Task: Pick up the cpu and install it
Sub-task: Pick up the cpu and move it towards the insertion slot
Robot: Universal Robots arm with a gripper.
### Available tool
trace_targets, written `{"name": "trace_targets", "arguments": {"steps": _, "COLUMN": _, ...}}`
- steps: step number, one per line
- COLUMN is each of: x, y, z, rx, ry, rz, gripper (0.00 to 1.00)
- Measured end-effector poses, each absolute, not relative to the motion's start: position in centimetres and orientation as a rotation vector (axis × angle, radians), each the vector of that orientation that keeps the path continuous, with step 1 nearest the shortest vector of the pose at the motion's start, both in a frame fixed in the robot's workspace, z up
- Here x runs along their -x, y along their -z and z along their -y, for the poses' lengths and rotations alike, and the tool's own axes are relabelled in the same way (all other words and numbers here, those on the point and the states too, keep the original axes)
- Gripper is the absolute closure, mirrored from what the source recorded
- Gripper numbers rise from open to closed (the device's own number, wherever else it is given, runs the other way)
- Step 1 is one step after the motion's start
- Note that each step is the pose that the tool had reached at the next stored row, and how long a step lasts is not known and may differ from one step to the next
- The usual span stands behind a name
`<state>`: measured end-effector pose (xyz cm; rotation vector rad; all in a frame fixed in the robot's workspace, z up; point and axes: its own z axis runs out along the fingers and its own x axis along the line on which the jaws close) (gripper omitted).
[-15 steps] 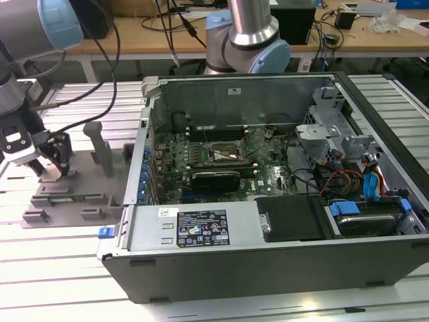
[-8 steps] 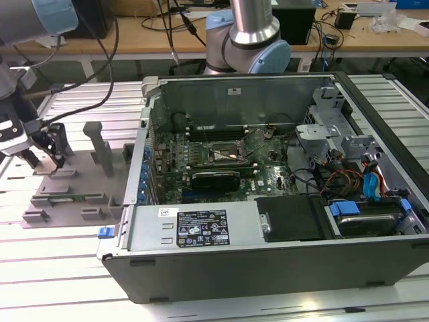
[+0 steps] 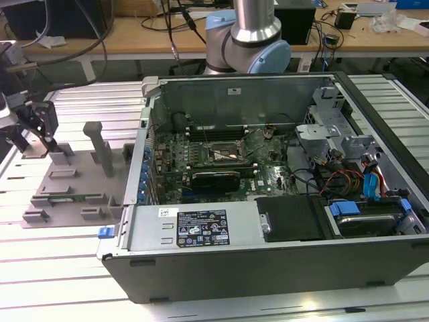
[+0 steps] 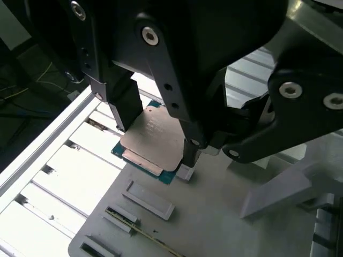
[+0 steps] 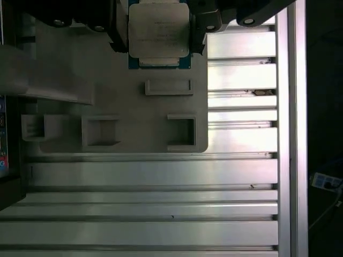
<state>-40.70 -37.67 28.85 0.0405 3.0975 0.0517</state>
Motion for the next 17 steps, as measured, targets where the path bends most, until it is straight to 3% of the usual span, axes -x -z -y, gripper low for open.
{"name": "trace_targets", "arguments": {"steps": 17, "x": 40.7, "y": -35.2, "z": 37.6, "rx": -0.045, "ry": -0.052, "rz": -3.081, "gripper": 0.45}}
